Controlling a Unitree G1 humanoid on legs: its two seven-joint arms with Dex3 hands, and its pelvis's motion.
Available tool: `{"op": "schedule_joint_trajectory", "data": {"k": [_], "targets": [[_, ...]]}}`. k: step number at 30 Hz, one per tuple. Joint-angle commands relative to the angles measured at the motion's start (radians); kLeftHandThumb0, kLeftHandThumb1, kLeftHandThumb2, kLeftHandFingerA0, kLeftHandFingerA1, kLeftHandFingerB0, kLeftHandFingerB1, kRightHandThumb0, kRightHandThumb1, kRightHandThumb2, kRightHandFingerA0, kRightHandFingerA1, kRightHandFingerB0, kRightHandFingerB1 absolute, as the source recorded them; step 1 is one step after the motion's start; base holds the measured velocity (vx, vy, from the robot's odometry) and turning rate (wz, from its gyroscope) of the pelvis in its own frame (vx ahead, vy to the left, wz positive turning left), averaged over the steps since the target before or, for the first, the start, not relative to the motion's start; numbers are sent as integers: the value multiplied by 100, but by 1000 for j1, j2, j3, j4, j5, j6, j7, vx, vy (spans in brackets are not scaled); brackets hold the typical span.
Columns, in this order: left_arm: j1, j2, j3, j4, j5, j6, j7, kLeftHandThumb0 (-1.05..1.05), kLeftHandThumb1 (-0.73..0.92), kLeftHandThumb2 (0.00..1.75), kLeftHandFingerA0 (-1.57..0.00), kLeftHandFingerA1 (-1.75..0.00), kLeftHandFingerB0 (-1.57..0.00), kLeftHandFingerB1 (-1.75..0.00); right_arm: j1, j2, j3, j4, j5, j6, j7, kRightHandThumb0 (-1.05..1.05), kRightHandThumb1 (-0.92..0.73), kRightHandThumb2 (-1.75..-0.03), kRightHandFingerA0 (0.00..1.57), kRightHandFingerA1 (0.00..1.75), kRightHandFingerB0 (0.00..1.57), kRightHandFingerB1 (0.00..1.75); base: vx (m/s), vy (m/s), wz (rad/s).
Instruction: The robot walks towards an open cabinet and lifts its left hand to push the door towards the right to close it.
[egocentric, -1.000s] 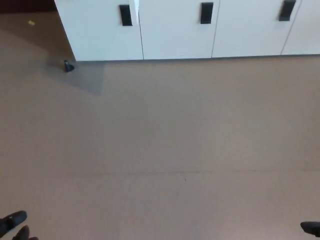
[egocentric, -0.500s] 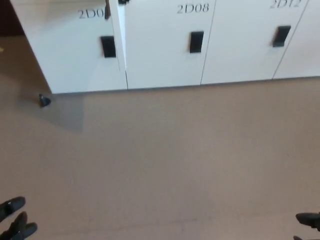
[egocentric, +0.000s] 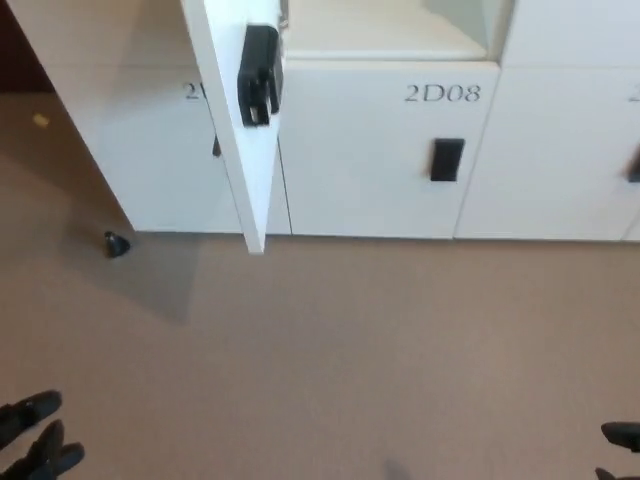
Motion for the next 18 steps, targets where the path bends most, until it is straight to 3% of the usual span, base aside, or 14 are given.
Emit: {"op": "schedule_joint_trajectory", "data": {"k": [1, 6, 7, 8, 18], "targets": [[7, 20, 1, 8, 10, -18, 7, -38, 77, 61, -64, -55, -51, -47, 26, 4, -4, 12, 7, -4, -9, -40, -56, -80, 65, 59, 48, 52, 509, -57, -11], [10, 22, -5, 11, 12, -22, -1, -37, 76, 61, -62, -55, -50, -47, 40, 6, -9, 17, 11, -11, -8, -40, -57, -79, 64, 58, 47, 52, 499, -25, -22], [8, 23, -8, 16, 15, -25, 1, -36, 76, 61, -64, -55, -52, -48, 46, 8, -11, 14, 14, -13, -6, -33, -67, -59, 70, 47, 52, 41, 501, 6, -41], [5, 25, -11, 20, 17, -25, -1, -37, 75, 61, -64, -55, -51, -47, 52, 9, -12, 13, 15, -13, -7, -40, -57, -80, 65, 58, 48, 52, 378, 114, -65], [3, 30, -20, 24, 19, -34, -1, -36, 75, 61, -64, -55, -52, -48, 62, 14, -9, 7, 7, -5, -21, -41, -57, -80, 65, 59, 48, 52, 356, 140, -7]]}}
